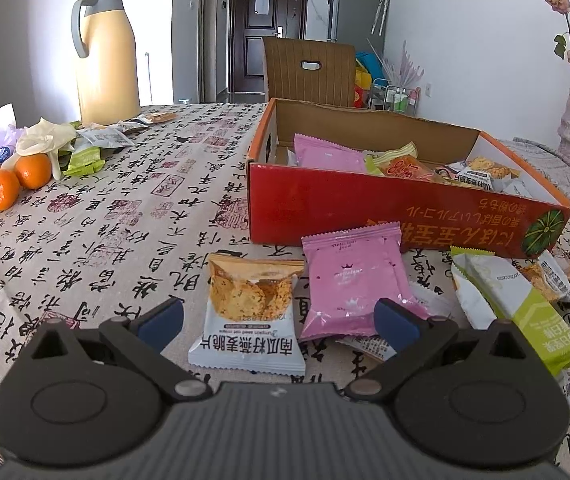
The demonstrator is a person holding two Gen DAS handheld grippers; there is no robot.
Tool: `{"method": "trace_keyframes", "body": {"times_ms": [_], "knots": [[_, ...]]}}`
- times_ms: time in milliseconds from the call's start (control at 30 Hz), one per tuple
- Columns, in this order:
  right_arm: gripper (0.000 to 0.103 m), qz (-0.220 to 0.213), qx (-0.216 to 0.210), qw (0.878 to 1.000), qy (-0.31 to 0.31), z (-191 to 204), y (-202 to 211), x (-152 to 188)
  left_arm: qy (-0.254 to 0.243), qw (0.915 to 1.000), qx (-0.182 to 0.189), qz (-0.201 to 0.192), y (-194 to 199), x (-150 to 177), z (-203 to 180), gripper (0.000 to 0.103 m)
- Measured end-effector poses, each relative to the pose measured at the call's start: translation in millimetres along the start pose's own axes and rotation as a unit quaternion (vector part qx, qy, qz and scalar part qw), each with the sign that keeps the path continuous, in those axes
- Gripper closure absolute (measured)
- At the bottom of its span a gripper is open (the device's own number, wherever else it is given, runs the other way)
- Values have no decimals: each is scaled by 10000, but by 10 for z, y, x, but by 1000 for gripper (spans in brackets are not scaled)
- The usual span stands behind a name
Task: Organize snacks
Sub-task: 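Lower the right gripper onto a white oat-crisp packet and grasp it, then grasp another white oat-crisp packet with the left gripper while the right gripper holds its packet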
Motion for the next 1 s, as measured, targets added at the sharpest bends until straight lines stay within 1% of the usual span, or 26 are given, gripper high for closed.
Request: {"method": "trace_keyframes", "body": {"times_ms": [33,67,100,133,200,367,433,500,533,600,733,833,1000], "knots": [[15,-16,-100,9999,-36,3,-15,-15,6,10000,0,0,-1,-1,-2,0],[22,-43,-223,9997,-82,5,-15,-22,21,10000,3,-1,0,-1,1,0],[37,-68,-388,9991,-141,8,-7,-26,40,10000,10,8,0,-3,5,0],[54,-87,-466,9987,-164,11,7,-28,62,10000,17,29,-2,-7,12,0],[55,-103,-425,9989,-146,20,36,-20,51,9999,7,99,-8,-19,10,0],[60,-327,-320,9989,-98,46,154,61,-4,9999,77,144,34,-93,28,0],[63,-503,-278,9982,-165,33,247,69,21,9999,35,134,51,-135,63,0],[63,-697,-272,9969,-240,16,359,91,10,10000,-30,93,67,-156,98,0],[63,-758,-268,9964,-286,1,392,98,-26,9999,-120,105,58,-166,114,0],[63,-853,-284,9951,-410,-21,456,118,-47,9996,-213,199,11,-175,155,0],[63,-950,-328,9932,-584,-15,532,179,-77,9978,-349,559,-130,-160,203,0],[63,-1001,-400,9919,-669,4,574,216,-11,9968,-458,662,-184,-142,233,0],[63,-1005,-472,9914,-686,70,611,253,106,9966,-409,713,-204,-129,259,1]]}}
Point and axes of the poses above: each gripper's, at about its wrist camera, not at the fingertips, and y roughly against the way its jaws point, z to its left, x to its underside, the point moved 3 cm from there along -y, roughly the way its jaws point, and after that the axes turned 2 degrees about -x, right-handed, at the moved point
